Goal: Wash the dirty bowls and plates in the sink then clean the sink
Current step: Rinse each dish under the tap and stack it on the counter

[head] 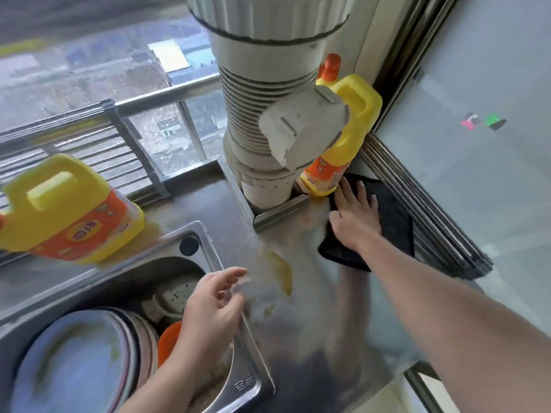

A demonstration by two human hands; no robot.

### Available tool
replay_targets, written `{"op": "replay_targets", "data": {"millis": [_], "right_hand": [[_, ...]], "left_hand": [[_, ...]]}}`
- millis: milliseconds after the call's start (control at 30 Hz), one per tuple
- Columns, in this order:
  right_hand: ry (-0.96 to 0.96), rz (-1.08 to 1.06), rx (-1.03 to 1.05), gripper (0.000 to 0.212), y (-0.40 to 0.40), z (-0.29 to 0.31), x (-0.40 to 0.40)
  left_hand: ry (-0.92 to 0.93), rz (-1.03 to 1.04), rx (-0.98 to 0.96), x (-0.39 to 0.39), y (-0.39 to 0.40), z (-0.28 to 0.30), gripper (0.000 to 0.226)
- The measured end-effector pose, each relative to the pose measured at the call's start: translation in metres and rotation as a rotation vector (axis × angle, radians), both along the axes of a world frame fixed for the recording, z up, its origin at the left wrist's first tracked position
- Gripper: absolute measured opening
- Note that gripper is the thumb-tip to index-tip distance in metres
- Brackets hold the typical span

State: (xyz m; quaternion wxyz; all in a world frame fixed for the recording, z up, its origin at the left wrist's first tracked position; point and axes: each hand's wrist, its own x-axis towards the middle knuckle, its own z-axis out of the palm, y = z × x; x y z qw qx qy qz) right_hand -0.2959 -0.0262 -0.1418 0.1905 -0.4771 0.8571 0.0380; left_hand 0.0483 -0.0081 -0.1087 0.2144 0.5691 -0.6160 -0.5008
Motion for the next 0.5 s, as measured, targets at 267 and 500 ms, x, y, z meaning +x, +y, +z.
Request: {"op": "replay_targets", "data": {"millis": [267, 500], "right_hand": [[-0.146, 0.393, 0.04, 0.083, 0.051, 0.005, 0.204], [-0.125, 0.394, 0.033, 0.079, 0.047, -0.002, 0.247]], "left_hand": [[-0.12, -0.075, -0.081, 0.014, -0.015, 0.008, 0.047], [-0.268, 0.004, -0.073, 0.049, -0.028, -0.005, 0.054]]}}
